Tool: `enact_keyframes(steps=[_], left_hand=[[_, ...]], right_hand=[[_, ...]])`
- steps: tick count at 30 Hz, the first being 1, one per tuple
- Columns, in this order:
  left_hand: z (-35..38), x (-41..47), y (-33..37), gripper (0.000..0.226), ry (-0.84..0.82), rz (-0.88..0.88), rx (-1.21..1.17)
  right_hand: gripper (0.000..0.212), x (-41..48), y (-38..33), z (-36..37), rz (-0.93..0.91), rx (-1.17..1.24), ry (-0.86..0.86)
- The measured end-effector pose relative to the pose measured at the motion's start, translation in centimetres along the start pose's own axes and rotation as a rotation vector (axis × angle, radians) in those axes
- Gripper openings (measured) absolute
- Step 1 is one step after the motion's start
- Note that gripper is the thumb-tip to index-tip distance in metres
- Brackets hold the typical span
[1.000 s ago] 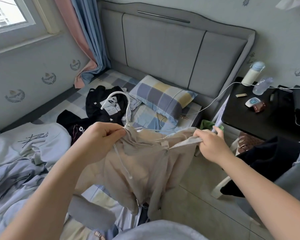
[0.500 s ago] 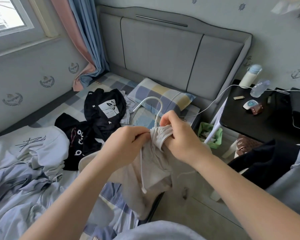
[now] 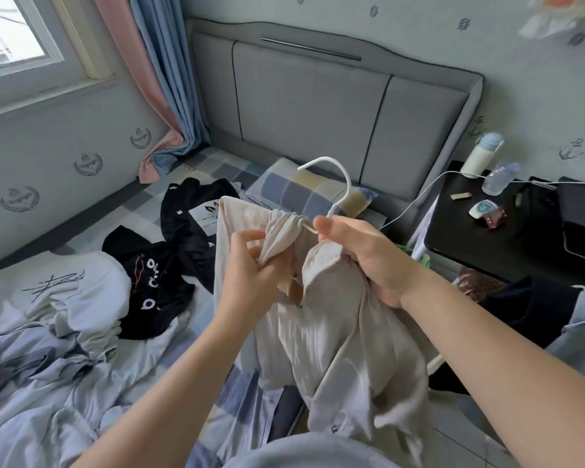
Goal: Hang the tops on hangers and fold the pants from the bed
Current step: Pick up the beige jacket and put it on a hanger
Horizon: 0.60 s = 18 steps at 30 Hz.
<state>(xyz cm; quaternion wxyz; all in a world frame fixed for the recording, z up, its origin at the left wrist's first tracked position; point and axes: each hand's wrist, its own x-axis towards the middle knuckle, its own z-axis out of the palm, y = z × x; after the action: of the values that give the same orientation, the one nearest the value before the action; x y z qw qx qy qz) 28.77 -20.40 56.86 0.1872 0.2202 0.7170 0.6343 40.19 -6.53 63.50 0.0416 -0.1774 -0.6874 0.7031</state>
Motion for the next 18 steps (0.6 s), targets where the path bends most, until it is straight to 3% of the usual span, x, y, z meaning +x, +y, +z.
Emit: enact_keyframes(steps=[1,3,6,10,13,16,18], left_hand=[[0.0,0.5,0.0,0.012,0.045,0.041,0.054],[-0.3,1.9,0.4,0.015,0.138,0.107,0.097],[-1.6,4.2,2.4,0.021,0.261,0.210,0.045],[-3.2,6.5,5.1,0.029,0.330,0.321,0.139],[-3.2,7.1,6.2,0.035,0.243,0.333,0.252],[-2.6,7.2,6.5,0.032,0.104,0.345,0.394],[-2.5,7.0,6.7,0.028,0.105,0.345,0.373]], right_hand=[[0.043,0.2,-0.3,0.0,0.003,-0.088,0.042],[0.054,0.7,-0.8,-0.3,-0.077,-0.339,0.143],[0.049,0.8,-2.1,-1.4,-0.187,-0.636,0.218],[0.052,0.7,-3.7,-2.7,0.034,-0.942,0.074],[0.052,0.7,-4.9,-2.4,0.081,-1.168,0.010],[0.045,0.7,-6.0,-1.8,-0.090,-1.102,0.143],[0.042,0.8,-6.4,-1.4,-0.068,-1.170,0.115]])
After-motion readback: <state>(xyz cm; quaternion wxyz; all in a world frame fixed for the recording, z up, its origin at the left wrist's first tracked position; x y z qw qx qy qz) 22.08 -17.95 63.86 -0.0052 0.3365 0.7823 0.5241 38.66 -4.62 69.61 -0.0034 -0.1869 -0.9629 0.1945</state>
